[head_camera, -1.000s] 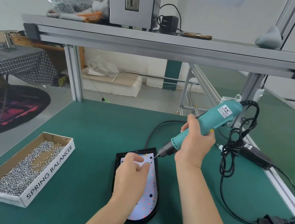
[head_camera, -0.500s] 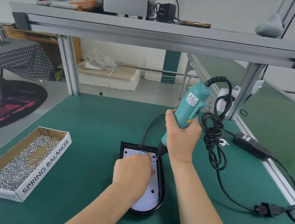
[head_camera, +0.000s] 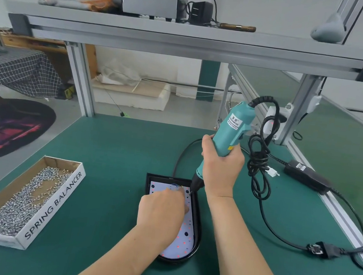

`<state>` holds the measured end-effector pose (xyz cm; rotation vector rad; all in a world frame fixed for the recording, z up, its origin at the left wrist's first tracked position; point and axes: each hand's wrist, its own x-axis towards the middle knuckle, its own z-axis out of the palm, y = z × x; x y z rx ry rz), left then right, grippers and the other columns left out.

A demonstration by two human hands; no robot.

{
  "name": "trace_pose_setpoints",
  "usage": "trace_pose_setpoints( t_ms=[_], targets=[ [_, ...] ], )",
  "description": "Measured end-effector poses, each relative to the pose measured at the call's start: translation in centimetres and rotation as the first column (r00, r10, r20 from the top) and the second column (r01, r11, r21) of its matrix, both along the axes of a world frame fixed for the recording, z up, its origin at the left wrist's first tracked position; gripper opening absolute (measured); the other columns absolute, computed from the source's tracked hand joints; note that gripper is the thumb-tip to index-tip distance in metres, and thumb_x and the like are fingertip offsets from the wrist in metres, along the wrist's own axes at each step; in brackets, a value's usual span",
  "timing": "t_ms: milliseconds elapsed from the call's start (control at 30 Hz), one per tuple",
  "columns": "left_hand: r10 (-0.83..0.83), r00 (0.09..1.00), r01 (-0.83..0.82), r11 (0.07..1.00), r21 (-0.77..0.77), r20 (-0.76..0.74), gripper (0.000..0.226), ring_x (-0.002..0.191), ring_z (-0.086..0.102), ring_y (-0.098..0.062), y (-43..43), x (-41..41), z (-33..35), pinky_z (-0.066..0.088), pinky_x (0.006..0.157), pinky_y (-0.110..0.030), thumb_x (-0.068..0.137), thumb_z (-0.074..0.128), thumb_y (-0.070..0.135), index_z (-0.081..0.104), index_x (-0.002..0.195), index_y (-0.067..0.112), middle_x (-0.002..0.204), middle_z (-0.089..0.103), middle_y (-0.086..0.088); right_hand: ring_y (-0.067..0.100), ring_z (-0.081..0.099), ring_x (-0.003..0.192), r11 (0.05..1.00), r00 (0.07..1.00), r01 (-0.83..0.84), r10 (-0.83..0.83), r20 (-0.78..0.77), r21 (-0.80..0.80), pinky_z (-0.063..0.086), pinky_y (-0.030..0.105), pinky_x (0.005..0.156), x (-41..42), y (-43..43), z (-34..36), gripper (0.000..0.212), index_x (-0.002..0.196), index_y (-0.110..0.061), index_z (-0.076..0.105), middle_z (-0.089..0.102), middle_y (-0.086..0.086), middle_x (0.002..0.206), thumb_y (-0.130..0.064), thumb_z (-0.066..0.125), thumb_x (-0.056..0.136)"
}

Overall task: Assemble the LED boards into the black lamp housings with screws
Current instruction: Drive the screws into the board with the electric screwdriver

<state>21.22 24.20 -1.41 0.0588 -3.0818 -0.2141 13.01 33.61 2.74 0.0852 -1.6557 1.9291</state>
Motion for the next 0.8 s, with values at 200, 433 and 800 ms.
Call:
trace_pose_setpoints(
  t_ms=[200,433,800],
  targets=[
    [-0.007,1.0,0.007,1.0,-0.01,0.007,0.012,0.072,0.05,-0.026,-0.02,-0.06,0.0,0.033,0.062,-0.03,0.102,0.046,0.036,0.046,0.095,0.025,0.07,0.047,0.004,0.016,0.043,0.049,0.999,0.999,-0.017,0.018,-0.034,0.039,0.04,0.03,0.047,0.24,-0.21,-0.07,0.031,0.07,-0.004,0.048,0.049,0.008,0.055,-0.024,0.071,0.077],
    [-0.019,1.0,0.019,1.0,-0.017,0.009,0.013,0.071,0.05,-0.025,-0.07,-0.07,-0.13,0.031,0.061,-0.03,0.103,0.045,0.036,0.046,0.096,0.025,0.065,0.04,0.005,0.01,0.04,0.047,0.997,0.998,-0.015,0.019,-0.058,0.078,0.038,0.025,0.047,0.09,-0.4,-0.27,0.03,0.065,-0.019,0.044,0.044,-0.014,0.051,-0.026,0.07,0.077],
    [-0.027,1.0,0.027,0.999,-0.036,-0.012,0.016,0.071,0.05,-0.026,-0.16,-0.17,-0.34,0.032,0.061,-0.031,0.104,0.044,0.037,0.044,0.094,0.025,0.068,0.043,0.005,0.015,0.044,0.048,0.997,0.998,-0.057,0.058,0.024,-0.056,0.041,0.022,0.045,-0.4,-0.33,-0.6,0.043,0.074,0.007,0.048,0.049,0.003,0.054,-0.029,0.072,0.073]
  ],
)
